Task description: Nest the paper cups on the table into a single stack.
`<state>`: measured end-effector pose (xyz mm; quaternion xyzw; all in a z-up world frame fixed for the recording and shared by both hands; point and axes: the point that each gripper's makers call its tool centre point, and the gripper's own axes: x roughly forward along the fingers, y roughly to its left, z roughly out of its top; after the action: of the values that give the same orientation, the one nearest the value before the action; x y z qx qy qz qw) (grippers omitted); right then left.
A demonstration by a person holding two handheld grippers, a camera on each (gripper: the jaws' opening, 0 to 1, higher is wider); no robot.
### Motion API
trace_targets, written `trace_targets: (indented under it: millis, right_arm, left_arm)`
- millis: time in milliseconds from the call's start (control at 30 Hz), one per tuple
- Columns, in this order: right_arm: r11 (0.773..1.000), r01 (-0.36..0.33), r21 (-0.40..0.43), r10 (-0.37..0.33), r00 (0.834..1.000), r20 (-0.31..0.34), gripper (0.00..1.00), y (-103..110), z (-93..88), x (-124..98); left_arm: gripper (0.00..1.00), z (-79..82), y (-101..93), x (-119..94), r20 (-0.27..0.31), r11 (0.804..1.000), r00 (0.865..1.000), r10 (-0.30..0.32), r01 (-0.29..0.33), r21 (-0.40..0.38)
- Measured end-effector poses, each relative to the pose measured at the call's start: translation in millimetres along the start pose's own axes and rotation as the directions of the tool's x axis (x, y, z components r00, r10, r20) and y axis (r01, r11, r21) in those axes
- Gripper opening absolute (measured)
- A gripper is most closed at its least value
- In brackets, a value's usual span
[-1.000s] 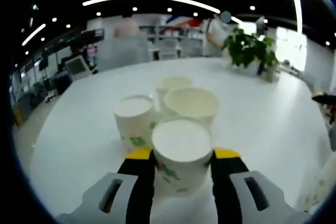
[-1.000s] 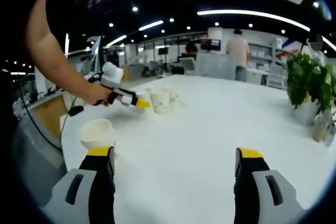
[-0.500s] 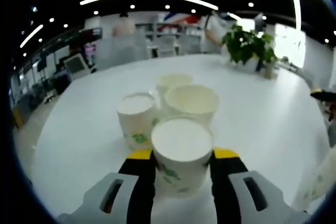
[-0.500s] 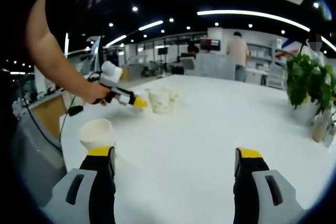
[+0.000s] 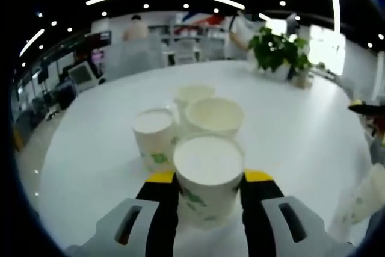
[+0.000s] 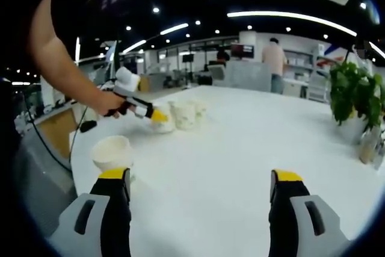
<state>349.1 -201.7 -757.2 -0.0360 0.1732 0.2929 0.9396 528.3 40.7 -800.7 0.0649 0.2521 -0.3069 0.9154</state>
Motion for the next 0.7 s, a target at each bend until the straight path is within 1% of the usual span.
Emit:
trace_targets:
  millis: [100,200,333,567,633,700]
  right_arm:
    - [1.000,-0.009,-0.002,0.009,1.000,-0.005,1.00,1.5,-1.7,0.9]
    - [1.000,-0.021,-0.007,0.021,1.000,-0.015,1.00,3.3,-3.3,1.0]
    - [1.000,-0.024,-0.008,0.023,1.000,-0.020,1.00,2.5,-4.0,0.9]
    - [1.000,-0.017,-0.008,0.017,1.000,-0.022,1.00,0.2,-3.8,-0.3]
    - [1.000,-0.016,-0.008,0.016,1.000,-0.023,1.00,0.2,-3.9,-0.7]
    - [1.000,-0.016,-0.008,0.015,1.000,-0.023,1.00,0.0,-3.9,-0.8]
  left_arm:
    - [0.39,2.1,1.1,-2.2,0.005,1.000,1.000,-0.001,0.001,-0.003]
    - [0.39,7.0,3.3,-5.4,0.013,1.000,1.000,0.000,0.000,0.005]
    - [0.39,14.2,5.7,-9.7,0.008,0.999,1.000,-0.012,0.011,0.051]
    - [0.39,27.8,7.0,-15.0,0.017,0.997,0.999,-0.041,0.040,0.069]
    - [0.39,31.8,7.4,-17.2,0.021,0.997,0.999,-0.045,0.044,0.058]
    - [0.39,34.6,5.9,-19.6,0.028,0.998,0.998,-0.056,0.056,0.027]
